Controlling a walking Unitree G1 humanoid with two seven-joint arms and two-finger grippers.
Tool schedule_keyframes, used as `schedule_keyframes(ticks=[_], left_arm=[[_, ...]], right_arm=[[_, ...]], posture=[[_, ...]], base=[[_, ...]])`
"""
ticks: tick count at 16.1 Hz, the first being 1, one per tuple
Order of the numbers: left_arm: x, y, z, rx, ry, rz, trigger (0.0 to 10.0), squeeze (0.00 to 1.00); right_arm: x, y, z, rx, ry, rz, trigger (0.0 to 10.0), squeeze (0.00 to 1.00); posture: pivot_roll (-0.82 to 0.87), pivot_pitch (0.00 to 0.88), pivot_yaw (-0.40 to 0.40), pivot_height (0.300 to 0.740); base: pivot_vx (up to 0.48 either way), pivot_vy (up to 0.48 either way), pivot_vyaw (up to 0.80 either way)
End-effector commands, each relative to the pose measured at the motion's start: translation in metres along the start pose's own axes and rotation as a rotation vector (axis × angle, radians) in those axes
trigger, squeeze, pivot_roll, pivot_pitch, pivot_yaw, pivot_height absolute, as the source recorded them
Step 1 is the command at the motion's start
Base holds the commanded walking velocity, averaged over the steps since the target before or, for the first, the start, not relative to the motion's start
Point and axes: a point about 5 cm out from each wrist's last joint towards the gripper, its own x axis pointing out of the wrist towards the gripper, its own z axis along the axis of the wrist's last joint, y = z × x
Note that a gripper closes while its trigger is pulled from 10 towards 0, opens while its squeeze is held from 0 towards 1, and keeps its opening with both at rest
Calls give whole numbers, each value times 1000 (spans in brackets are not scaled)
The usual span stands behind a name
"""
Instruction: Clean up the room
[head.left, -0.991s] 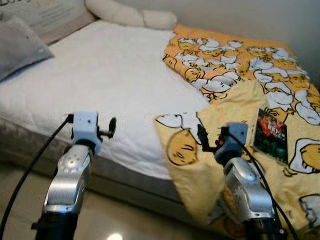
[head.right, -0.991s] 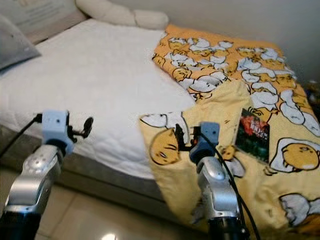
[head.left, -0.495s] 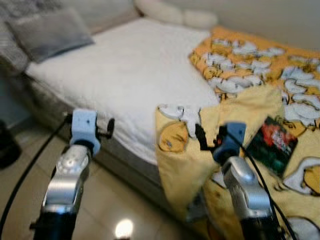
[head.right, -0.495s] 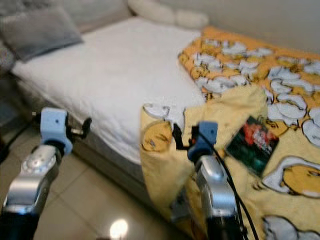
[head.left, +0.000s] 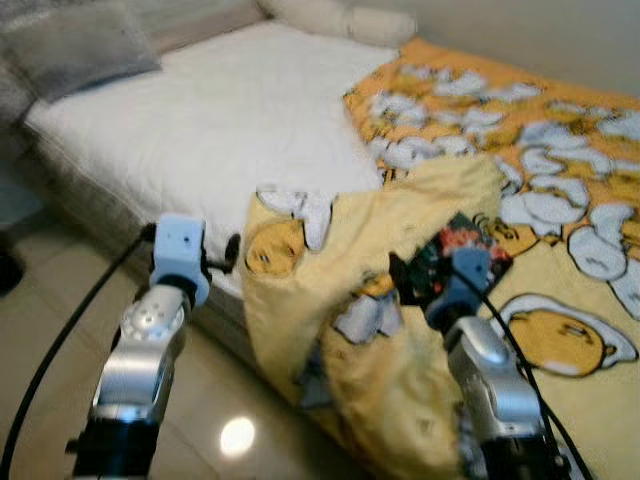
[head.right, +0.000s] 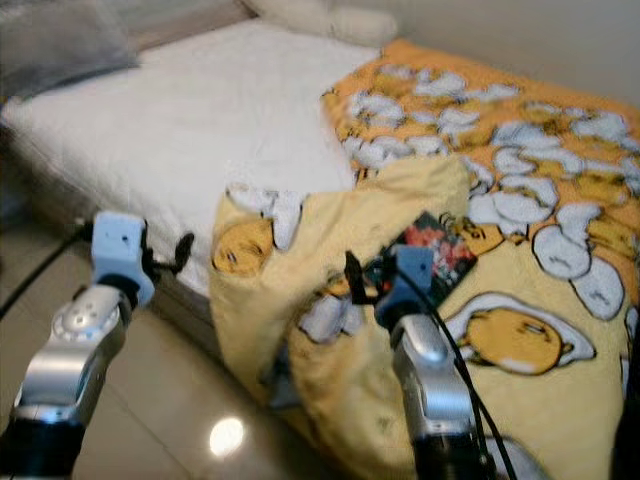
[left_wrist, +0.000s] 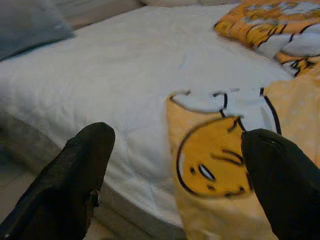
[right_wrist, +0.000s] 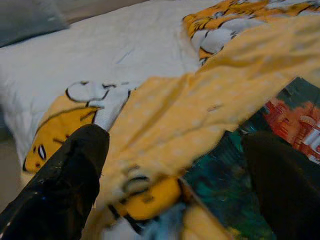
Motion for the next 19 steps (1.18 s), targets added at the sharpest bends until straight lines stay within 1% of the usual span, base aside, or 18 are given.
schedule_keyframes(ticks=[1, 2, 3, 4, 5, 8, 14, 16, 17, 18, 19], left_arm=[[1, -5, 4, 9, -15, -21, 10000, 992], [1, -5, 4, 9, -18, -29, 10000, 988], [1, -8, 2, -2, -13, -51, 10000, 961], [0, -10, 1, 1, 0, -72, 10000, 898], [0, -12, -1, 6, 5, -80, 10000, 882], [-1, -17, -1, 22, -2, -113, 10000, 878], [-2, -19, -2, 36, 7, -138, 10000, 875], [-6, -24, -1, 69, 13, -208, 10000, 871], [-13, -27, -3, 97, 20, -265, 10000, 863], [-17, -27, -5, 107, 26, -285, 10000, 863], [-19, -26, -7, 108, 28, -288, 10000, 859]], right_arm=[[-1, -4, 2, 15, 0, -2, 10000, 1000], [-1, -3, 2, 18, -1, 18, 10000, 1000], [-2, -3, 1, 17, 4, 30, 10000, 1000], [-3, -3, 0, 17, 8, 30, 10000, 1000], [-3, -3, -1, 18, 14, 39, 10000, 1000], [-4, -2, -3, 26, 19, 50, 10000, 1000], [-4, -2, -4, 30, 29, 55, 10000, 1000], [-5, -4, -5, 12, 51, 63, 10000, 1000], [-7, -7, -6, 41, 87, 31, 10000, 1000], [-8, -7, -5, 65, 95, 24, 10000, 0], [-9, -7, -4, 73, 90, 28, 10000, 0]], posture=[[36, 0, 2, 740], [36, 0, 3, 740], [36, 0, 3, 740], [36, 0, 3, 740], [38, 0, 0, 740], [39, 0, 0, 740], [46, 0, 4, 740], [69, 0, -5, 740], [73, 0, -9, 740], [74, 0, -8, 740], [72, 0, -4, 740]], base=[[0, -480, 0], [0, -480, 0], [0, 0, 0], [0, 0, 0], [0, 0, 0], [0, 0, 0], [0, 0, 0], [0, 0, 0], [0, 0, 0], [0, 0, 0], [0, 0, 0]])
